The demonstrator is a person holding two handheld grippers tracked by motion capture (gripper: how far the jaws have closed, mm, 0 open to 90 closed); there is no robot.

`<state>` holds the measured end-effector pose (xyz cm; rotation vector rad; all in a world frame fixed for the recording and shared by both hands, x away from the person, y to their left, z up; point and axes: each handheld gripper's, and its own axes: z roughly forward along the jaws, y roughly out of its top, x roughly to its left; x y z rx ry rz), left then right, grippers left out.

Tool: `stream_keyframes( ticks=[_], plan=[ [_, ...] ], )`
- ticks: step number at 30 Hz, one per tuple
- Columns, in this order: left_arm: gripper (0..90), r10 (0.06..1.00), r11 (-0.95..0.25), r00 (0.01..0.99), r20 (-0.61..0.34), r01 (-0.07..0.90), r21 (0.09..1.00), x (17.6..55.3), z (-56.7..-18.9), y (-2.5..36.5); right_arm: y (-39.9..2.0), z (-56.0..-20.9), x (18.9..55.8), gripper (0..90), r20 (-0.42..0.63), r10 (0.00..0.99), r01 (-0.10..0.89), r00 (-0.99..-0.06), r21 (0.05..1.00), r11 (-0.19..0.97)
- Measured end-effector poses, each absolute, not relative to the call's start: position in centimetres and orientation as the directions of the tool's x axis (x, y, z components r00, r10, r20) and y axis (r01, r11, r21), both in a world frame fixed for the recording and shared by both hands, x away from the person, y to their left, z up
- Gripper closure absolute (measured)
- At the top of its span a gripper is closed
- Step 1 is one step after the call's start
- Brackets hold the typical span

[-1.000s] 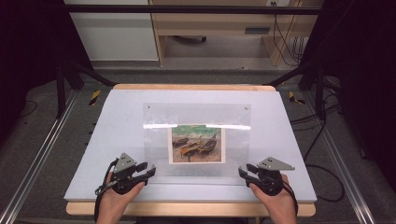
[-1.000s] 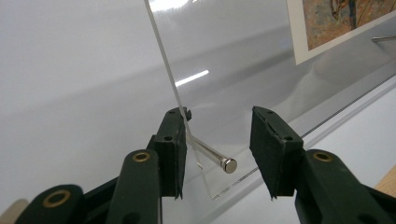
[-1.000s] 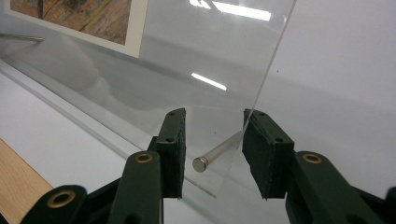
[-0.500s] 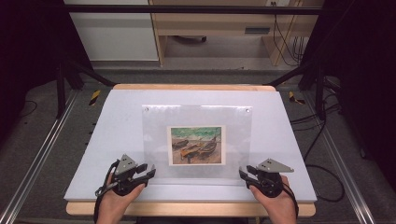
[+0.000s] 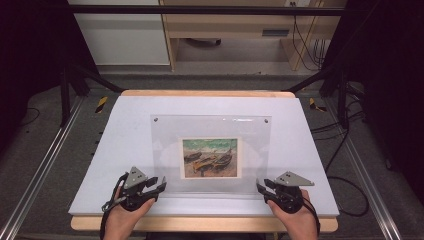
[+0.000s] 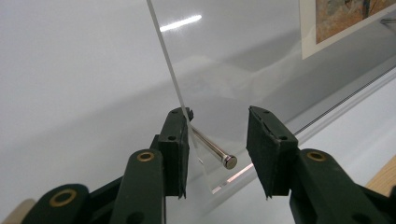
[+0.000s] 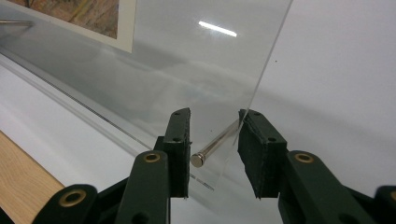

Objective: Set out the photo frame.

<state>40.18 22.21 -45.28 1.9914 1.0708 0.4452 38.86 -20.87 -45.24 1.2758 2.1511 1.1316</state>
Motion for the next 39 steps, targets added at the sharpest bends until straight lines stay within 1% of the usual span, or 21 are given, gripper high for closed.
stream_keyframes(
  ticks=[14, 39],
  plan=[
    [59.1, 0.815, -0.317, 0.576, -0.059, 0.53, 0.787, 39.93, -45.37, 22.19, -20.83, -45.32, 38.65, 65.4, 0.047, 0.859, 0.535, -0.511, 0.799, 0.274],
    [59.8, 0.814, -0.337, 0.579, -0.044, 0.534, 0.776, 39.48, -45.55, 22.14, -20.87, -45.49, 38.24, 66.4, 0.057, 0.855, 0.549, -0.515, 0.788, 0.278]
  ],
)
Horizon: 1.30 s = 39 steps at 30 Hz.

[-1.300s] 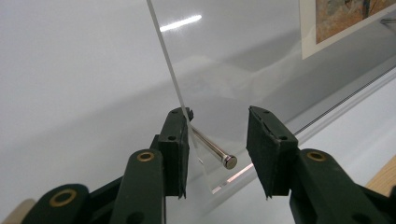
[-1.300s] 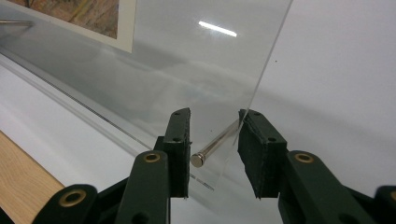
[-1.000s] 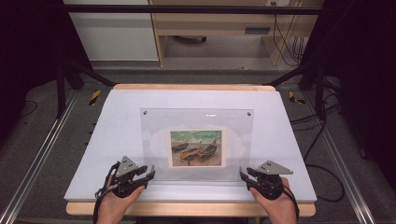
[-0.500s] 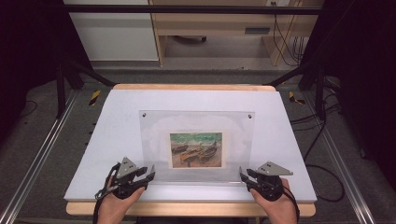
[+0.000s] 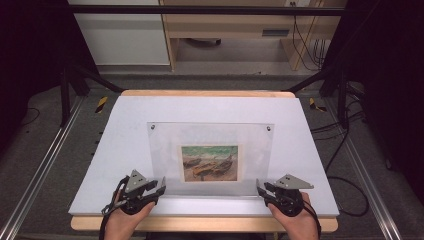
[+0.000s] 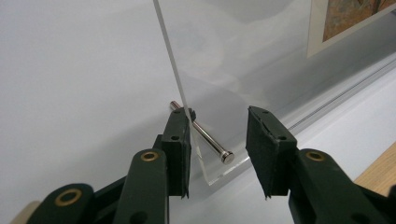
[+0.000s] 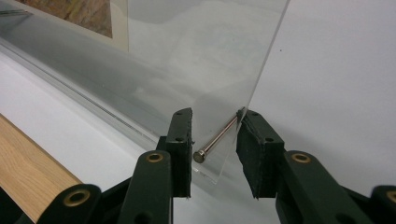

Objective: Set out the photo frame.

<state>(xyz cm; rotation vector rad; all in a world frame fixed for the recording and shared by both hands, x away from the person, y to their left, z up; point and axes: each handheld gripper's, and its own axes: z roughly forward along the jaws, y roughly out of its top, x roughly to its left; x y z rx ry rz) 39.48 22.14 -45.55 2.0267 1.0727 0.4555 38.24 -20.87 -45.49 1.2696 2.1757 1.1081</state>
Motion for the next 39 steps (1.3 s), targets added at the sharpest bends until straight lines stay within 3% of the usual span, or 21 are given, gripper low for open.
stream_keyframes(
  ticks=[39],
  plan=[
    [59.1, 0.809, -0.385, 0.588, -0.012, 0.546, 0.744, 39.02, -45.76, 21.72, -20.39, -45.61, 38.18, 59.9, 0.03, 0.838, 0.544, -0.545, 0.773, 0.326]
  ],
)
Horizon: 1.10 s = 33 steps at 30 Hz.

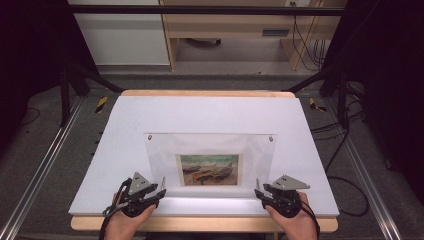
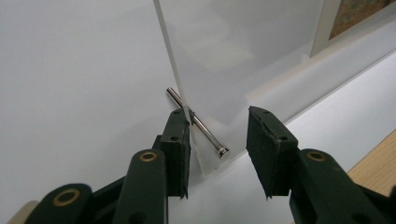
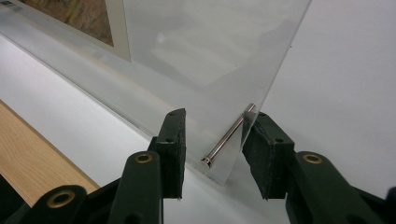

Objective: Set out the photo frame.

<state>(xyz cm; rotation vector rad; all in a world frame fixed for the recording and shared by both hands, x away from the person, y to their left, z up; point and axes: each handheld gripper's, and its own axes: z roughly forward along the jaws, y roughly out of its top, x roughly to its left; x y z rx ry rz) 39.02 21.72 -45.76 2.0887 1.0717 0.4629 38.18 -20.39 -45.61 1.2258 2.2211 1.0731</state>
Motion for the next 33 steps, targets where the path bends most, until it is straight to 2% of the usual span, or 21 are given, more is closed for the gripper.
stream_keyframes(
  ticks=[22, 33],
  plan=[
    [57.1, 0.803, -0.396, 0.595, -0.006, 0.542, 0.742, 39.02, -45.84, 21.55, -20.27, -45.76, 37.99, 58.5, 0.023, 0.837, 0.544, -0.547, 0.769, 0.335],
    [54.1, 0.801, -0.395, 0.598, -0.003, 0.533, 0.748, 39.04, -45.91, 21.43, -19.96, -45.78, 38.03, 51.5, 0.024, 0.834, 0.542, -0.552, 0.77, 0.336]
  ],
)
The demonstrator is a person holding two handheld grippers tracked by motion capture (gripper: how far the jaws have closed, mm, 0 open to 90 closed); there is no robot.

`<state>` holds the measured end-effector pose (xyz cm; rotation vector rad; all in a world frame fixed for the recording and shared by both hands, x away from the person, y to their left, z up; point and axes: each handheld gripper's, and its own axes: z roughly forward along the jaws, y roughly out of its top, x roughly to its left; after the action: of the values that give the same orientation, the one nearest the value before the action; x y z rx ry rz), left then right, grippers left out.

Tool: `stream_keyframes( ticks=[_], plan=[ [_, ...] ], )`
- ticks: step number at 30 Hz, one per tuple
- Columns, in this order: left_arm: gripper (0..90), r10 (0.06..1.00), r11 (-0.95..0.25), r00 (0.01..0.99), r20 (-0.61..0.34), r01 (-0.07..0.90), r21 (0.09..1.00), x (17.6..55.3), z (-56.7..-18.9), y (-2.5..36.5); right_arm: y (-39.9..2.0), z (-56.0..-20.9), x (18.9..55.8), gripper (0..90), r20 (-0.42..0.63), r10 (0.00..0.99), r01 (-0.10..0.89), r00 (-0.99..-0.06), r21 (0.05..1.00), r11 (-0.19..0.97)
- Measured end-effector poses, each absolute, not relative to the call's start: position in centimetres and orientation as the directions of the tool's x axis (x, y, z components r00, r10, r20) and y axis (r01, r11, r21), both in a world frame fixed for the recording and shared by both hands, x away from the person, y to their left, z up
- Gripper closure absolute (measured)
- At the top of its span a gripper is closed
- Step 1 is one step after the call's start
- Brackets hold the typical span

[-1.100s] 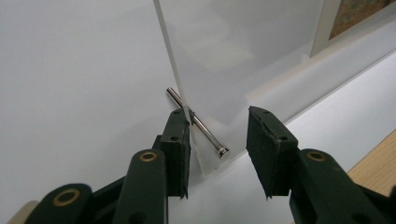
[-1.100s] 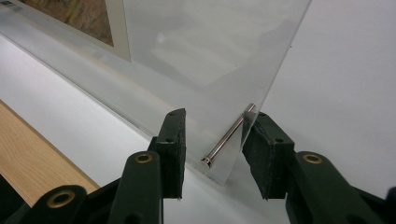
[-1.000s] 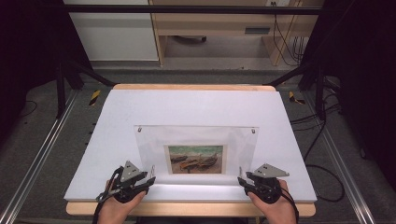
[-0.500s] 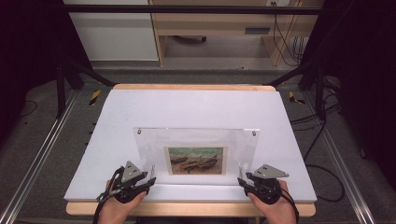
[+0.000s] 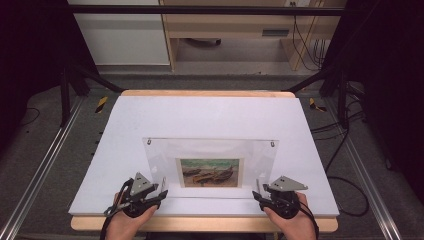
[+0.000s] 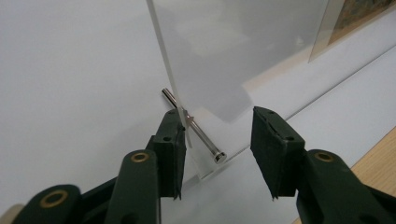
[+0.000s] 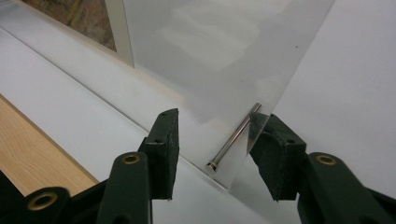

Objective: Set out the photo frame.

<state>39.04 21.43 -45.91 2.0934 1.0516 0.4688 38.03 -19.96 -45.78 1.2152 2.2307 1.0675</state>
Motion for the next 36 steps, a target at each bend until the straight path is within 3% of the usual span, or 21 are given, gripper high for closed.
stream_keyframes(
  ticks=[4, 11, 22, 28, 36],
  plan=[
    [50.6, 0.805, -0.388, 0.594, -0.004, 0.53, 0.754, 39.04, -45.93, 21.31, -19.9, -45.81, 38.07, 48.4, 0.018, 0.832, 0.536, -0.554, 0.773, 0.34],
    [37.1, 0.806, -0.363, 0.592, -0.024, 0.525, 0.77, 39.08, -45.95, 21.1, -19.78, -45.79, 38.13, 39.5, 0.012, 0.838, 0.531, -0.545, 0.779, 0.334],
    [18.7, 0.805, -0.329, 0.592, -0.033, 0.492, 0.806, 39.17, -45.79, 20.99, -19.54, -45.71, 38.48, 16.1, -0.02, 0.842, 0.49, -0.539, 0.805, 0.334],
    [8.0, 0.808, -0.313, 0.589, -0.027, 0.466, 0.828, 39.15, -45.62, 20.86, -19.41, -45.48, 38.5, 10.7, -0.04, 0.84, 0.461, -0.541, 0.821, 0.337],
    [5.3, 0.788, -0.322, 0.616, 0.008, 0.402, 0.857, 38.93, -45.12, 21.0, -19.48, -45.24, 38.32, 8.7, -0.056, 0.824, 0.428, -0.563, 0.834, 0.349]
  ],
)
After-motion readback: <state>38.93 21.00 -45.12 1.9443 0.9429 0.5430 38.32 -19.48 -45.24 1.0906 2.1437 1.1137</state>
